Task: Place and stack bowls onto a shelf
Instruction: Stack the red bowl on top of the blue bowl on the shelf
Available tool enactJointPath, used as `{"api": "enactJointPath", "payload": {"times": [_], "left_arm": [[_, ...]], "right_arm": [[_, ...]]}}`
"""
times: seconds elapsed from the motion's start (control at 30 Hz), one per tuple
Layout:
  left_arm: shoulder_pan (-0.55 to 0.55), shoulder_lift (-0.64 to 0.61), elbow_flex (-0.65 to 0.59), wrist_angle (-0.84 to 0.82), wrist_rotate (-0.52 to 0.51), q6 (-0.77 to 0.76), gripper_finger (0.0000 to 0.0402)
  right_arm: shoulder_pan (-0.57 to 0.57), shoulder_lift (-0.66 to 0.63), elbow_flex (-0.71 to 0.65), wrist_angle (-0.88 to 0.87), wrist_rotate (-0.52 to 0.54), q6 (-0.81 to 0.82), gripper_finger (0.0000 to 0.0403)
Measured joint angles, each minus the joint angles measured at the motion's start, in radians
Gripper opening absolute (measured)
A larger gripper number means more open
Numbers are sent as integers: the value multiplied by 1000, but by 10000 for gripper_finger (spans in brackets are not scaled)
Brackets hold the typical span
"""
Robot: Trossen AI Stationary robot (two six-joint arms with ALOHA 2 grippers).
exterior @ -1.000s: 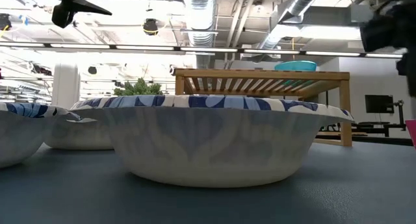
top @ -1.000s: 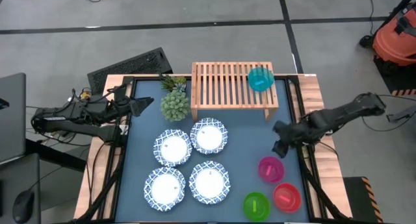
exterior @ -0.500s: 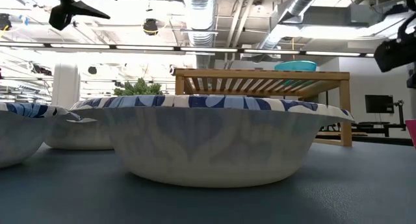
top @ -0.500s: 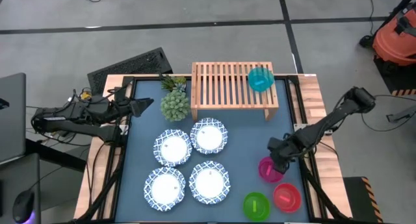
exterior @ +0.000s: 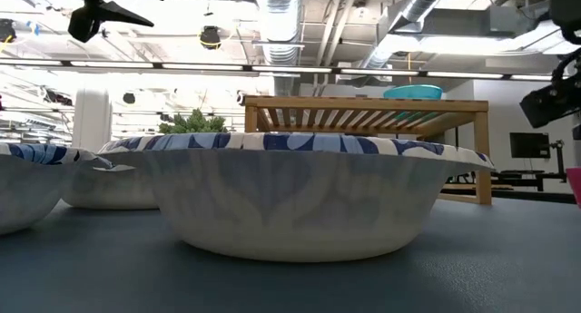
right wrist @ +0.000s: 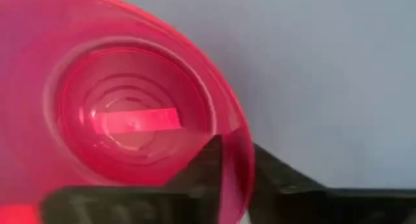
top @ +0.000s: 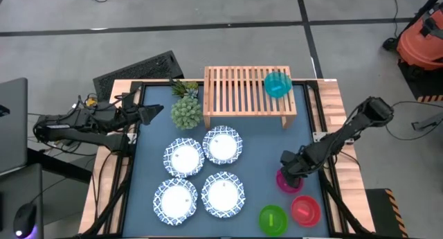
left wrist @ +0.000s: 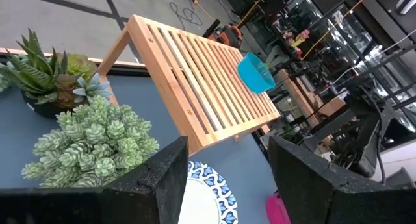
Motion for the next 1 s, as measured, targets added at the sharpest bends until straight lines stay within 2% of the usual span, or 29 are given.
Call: {"api": "enactJointPath", "payload": {"times": [0.07, 0.27, 0.4, 0.57, 0.7, 0.83, 1.0], "left_arm": [[0, 0, 0, 0, 0, 0, 197], [0, 0, 0, 0, 0, -9, 197], [0, 0, 0, -1, 0, -25, 197], [0, 0, 0, -1, 0, -25, 197], [0, 0, 0, -1, 0, -26, 197], [0, 0, 0, -1, 0, -26, 197], [0, 0, 0, -1, 10, -27, 197]], "right_arm": [[-1, -13, 3, 5, 0, 11, 21], [-37, -100, 20, -42, -3, 34, 23], [-92, -170, 102, -152, -4, 19, 22], [-197, -241, 269, -308, 0, -18, 22], [-313, -259, 440, -424, 39, -62, 22], [-477, -249, 606, -543, 147, -73, 22], [-716, -207, 769, -569, 167, -223, 22]]}}
